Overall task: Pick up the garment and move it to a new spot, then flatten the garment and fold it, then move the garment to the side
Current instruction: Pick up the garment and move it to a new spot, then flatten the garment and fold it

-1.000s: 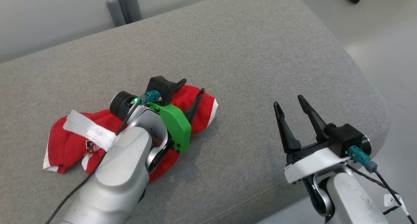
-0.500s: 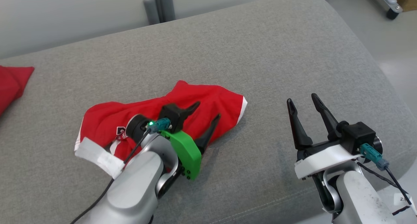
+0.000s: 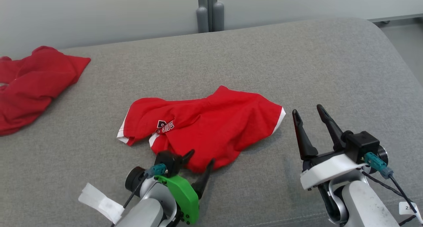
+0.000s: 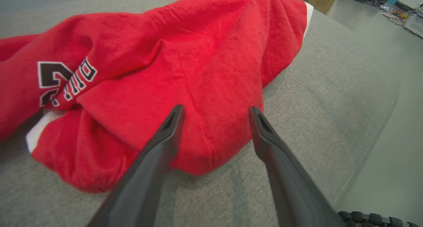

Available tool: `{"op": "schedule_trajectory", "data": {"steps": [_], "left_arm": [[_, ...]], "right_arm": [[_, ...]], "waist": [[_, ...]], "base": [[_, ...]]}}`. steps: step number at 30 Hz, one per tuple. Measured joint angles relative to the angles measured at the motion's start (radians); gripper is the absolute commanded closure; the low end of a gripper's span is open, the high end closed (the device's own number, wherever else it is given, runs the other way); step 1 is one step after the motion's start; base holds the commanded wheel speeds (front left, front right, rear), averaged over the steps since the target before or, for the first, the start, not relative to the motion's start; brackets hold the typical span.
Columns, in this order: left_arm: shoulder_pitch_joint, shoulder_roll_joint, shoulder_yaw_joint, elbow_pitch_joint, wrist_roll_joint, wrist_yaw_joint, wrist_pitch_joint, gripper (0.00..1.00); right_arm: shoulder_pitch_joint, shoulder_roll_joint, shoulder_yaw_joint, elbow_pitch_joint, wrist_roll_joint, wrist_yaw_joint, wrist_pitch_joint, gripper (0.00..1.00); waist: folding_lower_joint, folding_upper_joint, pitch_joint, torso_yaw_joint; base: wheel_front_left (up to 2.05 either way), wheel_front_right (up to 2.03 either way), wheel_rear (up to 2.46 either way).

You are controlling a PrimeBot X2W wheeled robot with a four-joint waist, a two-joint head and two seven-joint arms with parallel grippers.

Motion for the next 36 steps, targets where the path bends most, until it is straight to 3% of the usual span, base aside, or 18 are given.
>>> {"op": "schedule_trajectory", "data": {"steps": [6, 17, 18, 20, 32, 36], "left_arm": [[0.040, 0.002, -0.023, 0.000, 0.000, 0.012, -0.011, 0.00], [0.017, 0.004, -0.063, 0.064, 0.076, 0.062, -0.021, 0.00], [0.008, 0.007, -0.068, 0.071, 0.091, 0.066, -0.021, 0.05], [-0.020, 0.017, -0.083, 0.086, 0.121, 0.071, -0.021, 1.00], [-0.200, 0.157, -0.107, 0.044, 0.224, 0.067, -0.016, 1.00], [-0.269, 0.182, -0.100, 0.014, 0.242, 0.038, 0.004, 1.00]], "right_arm": [[0.000, 0.003, 0.025, 0.000, -0.004, 0.016, 0.000, 0.00], [-0.003, 0.003, 0.028, 0.000, -0.008, 0.018, 0.000, 0.00], [-0.003, 0.003, 0.028, 0.000, -0.008, 0.018, 0.000, 0.00], [-0.004, 0.003, 0.019, -0.005, -0.008, 0.017, 0.000, 0.00], [-0.004, 0.004, -0.024, -0.022, -0.008, 0.006, 0.000, 0.00], [-0.004, 0.004, -0.020, -0.022, -0.008, 0.007, 0.000, 0.00]], "waist": [[0.0000, 0.0000, -0.022, 0.016], [0.0000, 0.0000, 0.005, -0.037], [0.0000, 0.0000, 0.009, -0.042], [0.0000, 0.0000, 0.020, -0.056], [0.0000, 0.0000, 0.050, -0.047], [0.0000, 0.0000, 0.053, -0.036]], "base": [[0.00, 0.00, 0.00], [0.00, 0.00, 0.00], [0.00, 0.00, 0.00], [0.00, 0.00, 0.00], [0.00, 0.00, 0.00], [0.00, 0.00, 0.00]]}}
